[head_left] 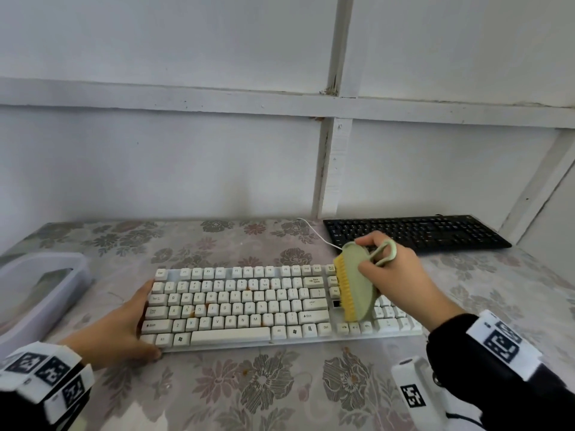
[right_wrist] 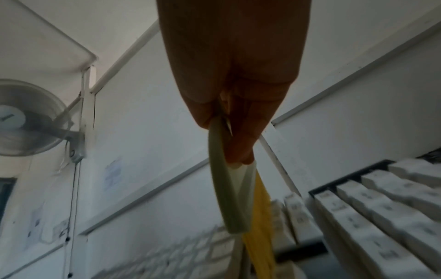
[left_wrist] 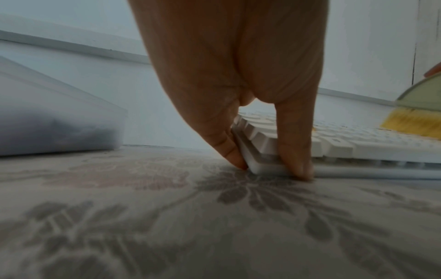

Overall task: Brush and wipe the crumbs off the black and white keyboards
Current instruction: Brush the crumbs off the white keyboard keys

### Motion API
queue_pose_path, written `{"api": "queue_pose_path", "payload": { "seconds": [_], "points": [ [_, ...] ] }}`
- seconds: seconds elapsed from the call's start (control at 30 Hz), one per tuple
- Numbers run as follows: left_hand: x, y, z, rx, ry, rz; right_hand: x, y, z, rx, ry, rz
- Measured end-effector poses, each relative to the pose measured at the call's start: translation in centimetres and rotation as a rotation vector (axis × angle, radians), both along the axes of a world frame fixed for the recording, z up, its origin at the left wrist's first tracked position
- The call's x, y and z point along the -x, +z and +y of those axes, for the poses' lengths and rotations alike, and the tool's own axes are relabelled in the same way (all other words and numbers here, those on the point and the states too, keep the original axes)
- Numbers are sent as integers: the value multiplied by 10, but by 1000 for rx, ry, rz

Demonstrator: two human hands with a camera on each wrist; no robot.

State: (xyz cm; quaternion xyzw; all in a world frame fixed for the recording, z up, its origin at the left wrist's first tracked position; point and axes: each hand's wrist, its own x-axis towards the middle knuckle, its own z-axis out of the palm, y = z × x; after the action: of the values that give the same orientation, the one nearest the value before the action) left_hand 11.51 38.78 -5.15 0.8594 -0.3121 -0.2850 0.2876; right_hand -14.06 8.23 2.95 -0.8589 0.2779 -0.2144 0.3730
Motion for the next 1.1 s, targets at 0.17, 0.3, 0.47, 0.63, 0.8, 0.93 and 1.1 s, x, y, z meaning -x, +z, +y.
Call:
{"api": "queue_pose_path", "payload": {
  "seconds": [0.17,0.3,0.47,0.63,0.8,0.93,1.1],
  "points": [
    [-2,-1,0,3,-5,2,12,0,2,-114,61,83],
    [-2,-1,2,9,-2,-3,7,13,-5,-72,-37,-66],
    [-1,-1,-1,31,-3,5,8,-2,3,-39,-3,-12],
    [4,4,-2,-3,6,-5,16,2,5,-55,65,79],
    [5,5,-2,17,6,-25,10,5,3,9,-11,-71],
    [3,2,-1,9,4,-20,18,-7,6,-83,63,46],
    [1,1,1,35,6,1,11,8,5,-8,15,-66]
  ]
}}
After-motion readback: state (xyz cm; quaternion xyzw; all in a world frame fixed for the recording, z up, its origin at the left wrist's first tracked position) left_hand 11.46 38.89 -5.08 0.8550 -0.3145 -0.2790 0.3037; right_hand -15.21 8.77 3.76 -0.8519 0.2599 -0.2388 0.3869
